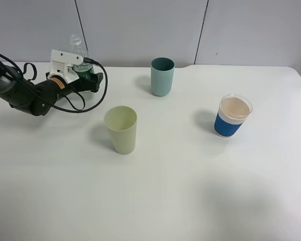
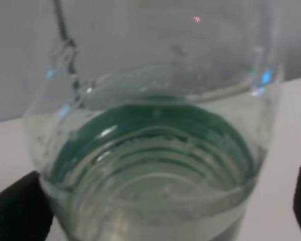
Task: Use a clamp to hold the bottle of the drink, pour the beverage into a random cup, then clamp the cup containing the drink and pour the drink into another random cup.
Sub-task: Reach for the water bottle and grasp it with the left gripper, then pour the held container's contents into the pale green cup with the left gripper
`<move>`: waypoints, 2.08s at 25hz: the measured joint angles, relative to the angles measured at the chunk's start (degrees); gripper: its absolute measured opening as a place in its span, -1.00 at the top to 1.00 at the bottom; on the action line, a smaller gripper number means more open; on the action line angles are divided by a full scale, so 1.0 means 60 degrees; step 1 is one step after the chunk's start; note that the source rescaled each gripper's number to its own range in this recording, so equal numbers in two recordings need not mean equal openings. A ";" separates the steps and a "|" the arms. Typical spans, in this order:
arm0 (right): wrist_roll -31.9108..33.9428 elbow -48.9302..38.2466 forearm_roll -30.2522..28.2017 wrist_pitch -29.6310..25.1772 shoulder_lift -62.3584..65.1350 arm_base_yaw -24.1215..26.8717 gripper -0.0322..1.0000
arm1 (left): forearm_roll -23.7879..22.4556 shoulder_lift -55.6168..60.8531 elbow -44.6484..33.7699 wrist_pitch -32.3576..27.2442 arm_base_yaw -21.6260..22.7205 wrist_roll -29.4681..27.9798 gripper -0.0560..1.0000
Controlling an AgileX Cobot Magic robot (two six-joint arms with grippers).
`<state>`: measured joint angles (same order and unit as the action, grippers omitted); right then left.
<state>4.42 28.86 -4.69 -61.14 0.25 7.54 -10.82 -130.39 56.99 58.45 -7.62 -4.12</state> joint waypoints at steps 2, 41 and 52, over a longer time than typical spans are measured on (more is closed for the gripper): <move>0.0000 0.0000 0.0000 0.0000 0.0000 0.0000 -1.00 | -0.0016 -0.0084 0.0000 0.0268 0.0000 -0.0021 -0.84; 0.0000 0.0000 0.0000 0.0000 0.0000 0.0000 -0.99 | 0.0490 0.1641 -0.0561 -0.1704 -0.0301 0.1550 0.73; 0.0000 0.0000 0.0000 0.0000 0.0000 0.0000 -0.99 | 0.3368 0.3911 -0.2457 -0.2155 -0.1223 0.5358 0.73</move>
<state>4.42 28.86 -4.69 -61.14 0.25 7.54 9.39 -106.93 42.25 45.52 -14.95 28.02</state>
